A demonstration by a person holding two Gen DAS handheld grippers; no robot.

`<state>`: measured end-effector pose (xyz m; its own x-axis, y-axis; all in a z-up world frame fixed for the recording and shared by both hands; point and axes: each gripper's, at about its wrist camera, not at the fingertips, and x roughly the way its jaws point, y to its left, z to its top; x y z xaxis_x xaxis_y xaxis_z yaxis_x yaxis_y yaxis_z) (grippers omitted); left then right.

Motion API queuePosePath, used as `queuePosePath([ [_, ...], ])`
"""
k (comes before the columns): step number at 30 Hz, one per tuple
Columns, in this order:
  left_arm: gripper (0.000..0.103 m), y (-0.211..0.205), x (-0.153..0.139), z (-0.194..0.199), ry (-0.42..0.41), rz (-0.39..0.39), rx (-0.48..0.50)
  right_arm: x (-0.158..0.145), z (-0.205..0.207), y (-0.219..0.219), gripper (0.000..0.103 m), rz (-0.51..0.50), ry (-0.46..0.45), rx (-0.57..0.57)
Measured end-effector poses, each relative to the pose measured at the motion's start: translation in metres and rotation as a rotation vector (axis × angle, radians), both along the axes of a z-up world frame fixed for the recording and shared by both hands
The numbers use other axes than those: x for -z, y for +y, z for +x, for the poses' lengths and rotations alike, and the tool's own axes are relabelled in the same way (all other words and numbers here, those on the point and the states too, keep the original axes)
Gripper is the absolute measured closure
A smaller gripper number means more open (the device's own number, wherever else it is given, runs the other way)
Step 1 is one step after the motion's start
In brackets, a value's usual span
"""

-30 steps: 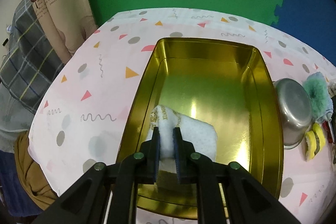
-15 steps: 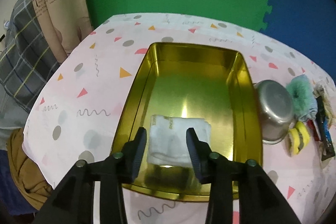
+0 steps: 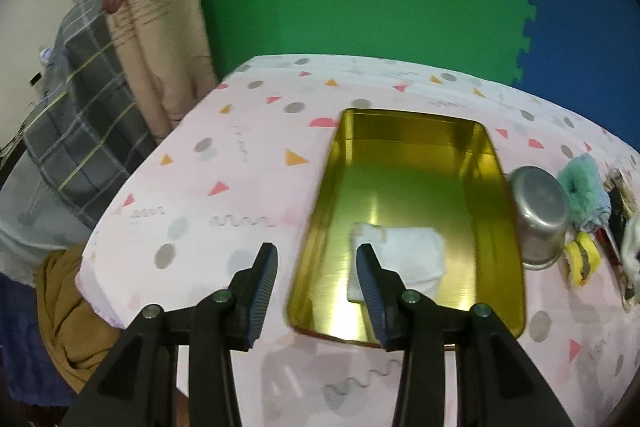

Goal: Organize soft objects
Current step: 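Carry the white glove into the red tin and open the right tool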

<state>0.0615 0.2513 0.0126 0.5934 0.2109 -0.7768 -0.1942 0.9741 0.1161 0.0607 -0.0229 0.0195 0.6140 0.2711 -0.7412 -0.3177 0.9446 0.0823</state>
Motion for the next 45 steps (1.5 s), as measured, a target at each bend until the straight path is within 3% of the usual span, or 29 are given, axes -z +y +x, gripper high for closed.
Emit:
queuePosePath([
  [8,0.061,0.035,-0.003,-0.010,-0.020,-0.007,-0.095,0.004,0.034,0.104,0.069,-0.018,0.013,-0.160],
  [16,0.061,0.058,-0.001,-0.014,-0.014,-0.053,-0.159,0.030,0.073,0.164,0.068,-0.072,0.070,-0.210],
  [24,0.061,0.073,0.006,-0.013,0.008,-0.101,-0.204,0.061,0.105,0.176,0.067,-0.073,0.141,-0.161],
  [27,0.061,0.071,0.006,-0.013,0.007,-0.097,-0.198,0.067,0.111,0.176,0.061,-0.074,0.159,-0.150],
  [30,0.061,0.068,0.007,-0.013,0.007,-0.094,-0.188,0.070,0.113,0.177,0.045,-0.079,0.159,-0.146],
  [35,0.061,0.064,0.008,-0.012,0.006,-0.092,-0.173,0.062,0.108,0.177,0.033,-0.097,0.119,-0.141],
  [39,0.061,0.059,0.009,-0.010,0.004,-0.097,-0.158,0.044,0.096,0.171,0.032,-0.104,0.054,-0.143],
  [45,0.061,0.042,0.011,-0.009,0.003,-0.075,-0.109,0.027,0.072,0.153,0.032,-0.067,0.030,-0.137],
])
